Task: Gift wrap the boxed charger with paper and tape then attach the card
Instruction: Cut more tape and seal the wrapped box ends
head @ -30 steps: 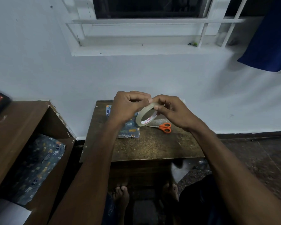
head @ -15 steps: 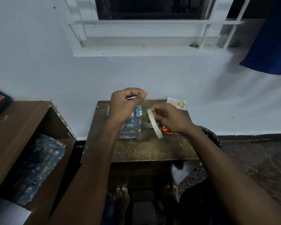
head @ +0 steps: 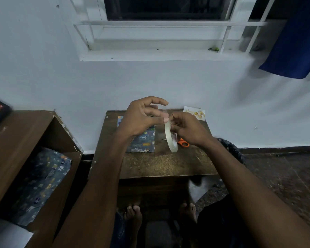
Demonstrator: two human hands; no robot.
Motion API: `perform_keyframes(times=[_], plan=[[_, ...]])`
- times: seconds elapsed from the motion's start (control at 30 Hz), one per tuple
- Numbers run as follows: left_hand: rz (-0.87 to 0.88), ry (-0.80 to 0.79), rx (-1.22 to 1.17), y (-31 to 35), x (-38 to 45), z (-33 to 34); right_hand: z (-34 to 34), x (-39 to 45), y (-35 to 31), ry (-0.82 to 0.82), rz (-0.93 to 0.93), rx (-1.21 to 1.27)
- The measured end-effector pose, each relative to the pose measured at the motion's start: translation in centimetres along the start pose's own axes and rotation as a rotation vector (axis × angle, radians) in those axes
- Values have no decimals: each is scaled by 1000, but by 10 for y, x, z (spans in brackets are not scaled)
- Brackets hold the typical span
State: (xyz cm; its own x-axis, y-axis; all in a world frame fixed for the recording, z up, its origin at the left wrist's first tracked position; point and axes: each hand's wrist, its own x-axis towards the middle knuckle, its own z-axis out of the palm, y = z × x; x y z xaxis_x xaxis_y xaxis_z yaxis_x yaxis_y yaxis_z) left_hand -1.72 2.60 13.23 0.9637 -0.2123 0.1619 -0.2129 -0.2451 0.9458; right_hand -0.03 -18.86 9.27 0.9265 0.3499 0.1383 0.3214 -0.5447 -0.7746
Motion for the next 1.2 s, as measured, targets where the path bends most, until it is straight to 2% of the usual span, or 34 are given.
perform_keyframes(times=[0.17, 0.3, 0.37, 0.5, 0.57, 0.77, 0.97, 1.1, 1.2], plan=[[-3, 66, 42, 1, -1, 6, 3, 2, 1, 12, 7, -11], [-10, 82, 114, -2, -1, 10, 0, 2, 4, -54, 59, 27], [-9, 81, 165, -4, 0, 10, -5, 3, 7, -71, 106, -67], [-6, 90, 267, -7, 3, 12, -5, 5, 22, -73, 201, -511], [-3, 95, 296, -8, 4, 12, 0, 3, 27, -89, 249, -625], [25, 102, 353, -12, 6, 12, 8, 2, 24, -56, 275, -780], [36, 99, 352, -13, 5, 12, 26, -4, 9, -23, 255, -1046], [45, 109, 360, -14, 5, 12, 29, -1, 8, -71, 183, -1079], [56, 110, 374, -15, 5, 12, 25, -2, 14, -84, 206, -1027]])
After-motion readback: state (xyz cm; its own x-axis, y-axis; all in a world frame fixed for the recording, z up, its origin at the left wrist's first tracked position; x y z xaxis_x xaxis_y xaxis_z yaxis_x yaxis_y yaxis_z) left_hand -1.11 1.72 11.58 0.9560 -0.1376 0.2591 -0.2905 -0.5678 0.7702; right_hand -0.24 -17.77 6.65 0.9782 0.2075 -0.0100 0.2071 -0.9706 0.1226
